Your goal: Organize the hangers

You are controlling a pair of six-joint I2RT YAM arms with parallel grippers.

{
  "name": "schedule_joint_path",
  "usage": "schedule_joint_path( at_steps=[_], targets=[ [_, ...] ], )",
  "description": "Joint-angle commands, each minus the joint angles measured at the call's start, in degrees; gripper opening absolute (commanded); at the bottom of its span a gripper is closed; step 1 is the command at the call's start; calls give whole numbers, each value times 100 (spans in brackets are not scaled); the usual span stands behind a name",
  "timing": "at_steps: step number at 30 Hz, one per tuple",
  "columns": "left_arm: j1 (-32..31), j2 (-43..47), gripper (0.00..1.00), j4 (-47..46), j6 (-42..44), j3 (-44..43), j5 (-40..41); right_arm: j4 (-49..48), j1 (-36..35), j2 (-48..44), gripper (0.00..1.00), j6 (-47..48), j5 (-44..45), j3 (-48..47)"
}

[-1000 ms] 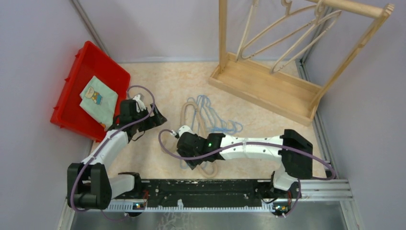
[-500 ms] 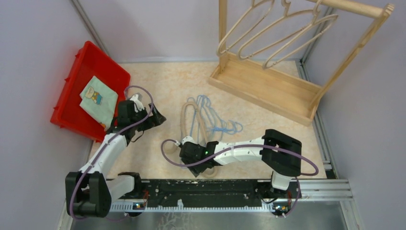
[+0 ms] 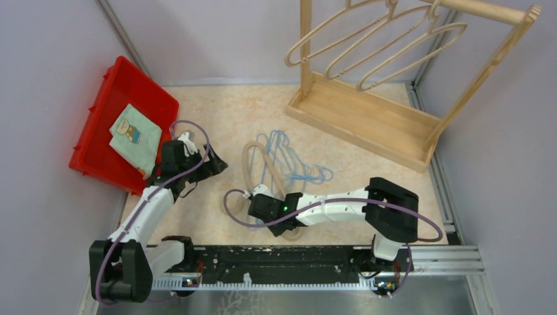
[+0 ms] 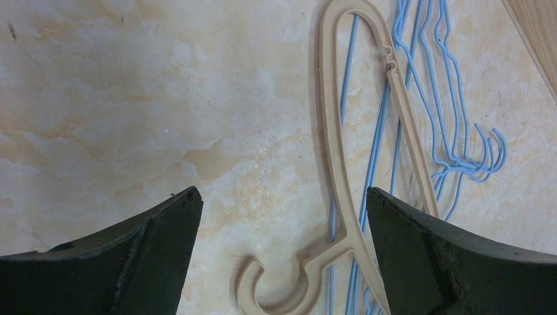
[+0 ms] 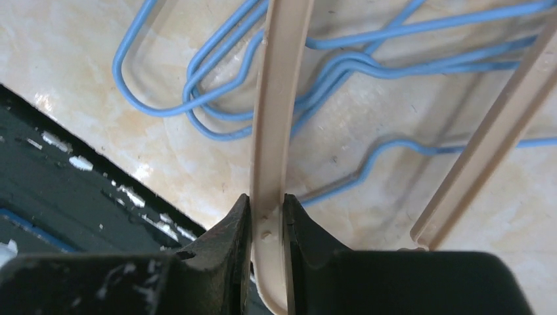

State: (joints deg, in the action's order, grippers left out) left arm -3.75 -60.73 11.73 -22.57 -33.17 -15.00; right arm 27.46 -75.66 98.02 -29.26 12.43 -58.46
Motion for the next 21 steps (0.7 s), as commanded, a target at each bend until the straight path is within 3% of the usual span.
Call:
schedule_joint_path(
  at_steps=[1, 7, 12, 21],
  targets=[
    [10, 154, 100, -5, 10, -5, 63, 545, -20, -791, 7, -110, 344, -435],
    [14, 244, 100, -11, -34, -20, 124, 1558, -19, -1552, 1, -466, 722, -985],
    [11, 217, 100, -103, -85, -96, 44, 2326, -17, -2510, 0, -1196, 1098, -787],
    [5, -101, 100, -334, -160, -258, -309, 3675, -7, -4606, 0, -4041, 2991, -571]
  ],
)
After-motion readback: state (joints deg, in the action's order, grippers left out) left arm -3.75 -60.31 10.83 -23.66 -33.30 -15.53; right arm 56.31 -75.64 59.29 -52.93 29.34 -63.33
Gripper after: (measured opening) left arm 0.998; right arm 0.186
